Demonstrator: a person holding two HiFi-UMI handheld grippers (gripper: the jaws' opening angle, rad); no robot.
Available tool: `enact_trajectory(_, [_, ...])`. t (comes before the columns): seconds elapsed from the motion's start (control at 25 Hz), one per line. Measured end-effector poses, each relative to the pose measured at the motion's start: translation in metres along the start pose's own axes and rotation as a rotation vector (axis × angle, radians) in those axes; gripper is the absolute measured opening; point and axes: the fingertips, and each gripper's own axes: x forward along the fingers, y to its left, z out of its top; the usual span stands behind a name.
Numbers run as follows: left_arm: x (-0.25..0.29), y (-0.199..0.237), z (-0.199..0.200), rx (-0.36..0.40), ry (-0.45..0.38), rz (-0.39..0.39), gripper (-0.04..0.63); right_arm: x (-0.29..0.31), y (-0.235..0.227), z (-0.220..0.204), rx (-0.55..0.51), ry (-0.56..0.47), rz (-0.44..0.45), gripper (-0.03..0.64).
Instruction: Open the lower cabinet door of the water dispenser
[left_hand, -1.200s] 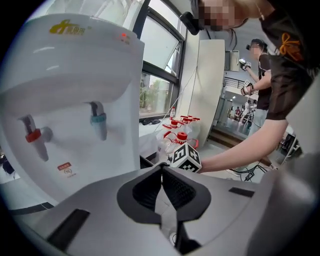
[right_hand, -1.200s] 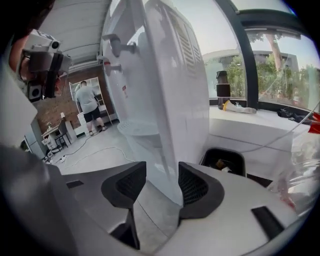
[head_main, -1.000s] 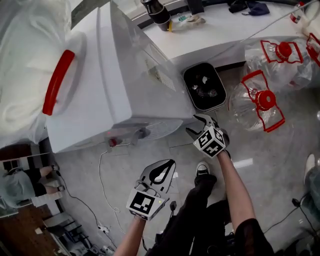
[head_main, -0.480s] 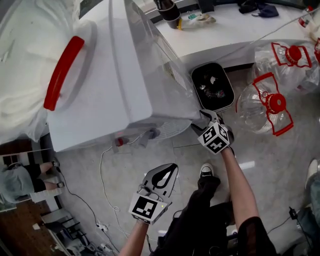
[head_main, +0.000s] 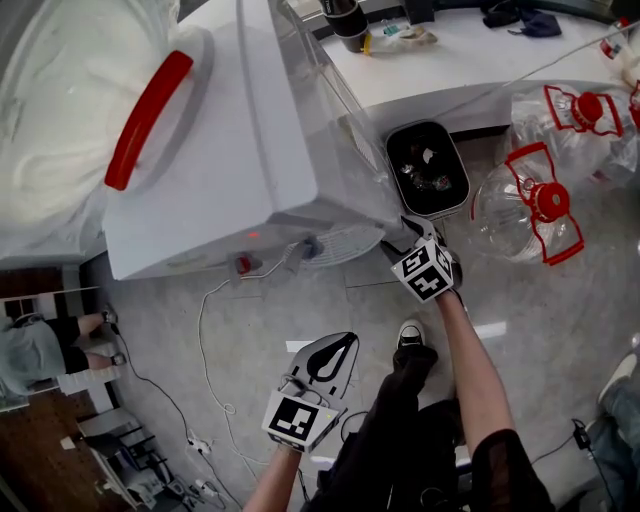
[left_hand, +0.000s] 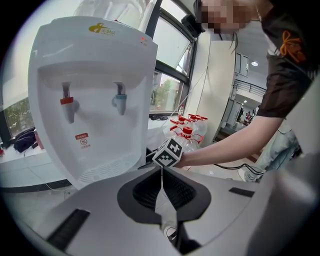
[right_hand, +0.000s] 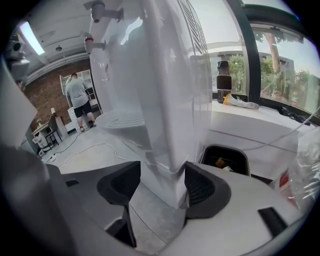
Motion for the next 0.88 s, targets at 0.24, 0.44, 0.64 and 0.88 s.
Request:
enact_trajectory(0.24, [-0.014,-0.007,0.006,-0.023,-0.009,0.043,0.018,-0.028,0.029,-0.032,-0.009,0.041,0.036,0.229])
enact_trajectory(0.44, [-0.033,-0.023,0.005,-0.063,-0.037,0.085,0.017,-0.054,0.076,-0.062,-0.034,0.097,0.124,0.212])
enact_trajectory(0.64, [-0.056,-0.045,-0.014,-0.12,-0.05,0.138,0.017,-0.071,0.137,-0.092,-0.1,0.169,0.251,0.174])
enact_trajectory(0.88, [-0.094,-0.052,-0.053,-0.215,-0.038,0.231,0.018,-0.076,0.23,-0.113,-0.21,0.219,0.468,0.127])
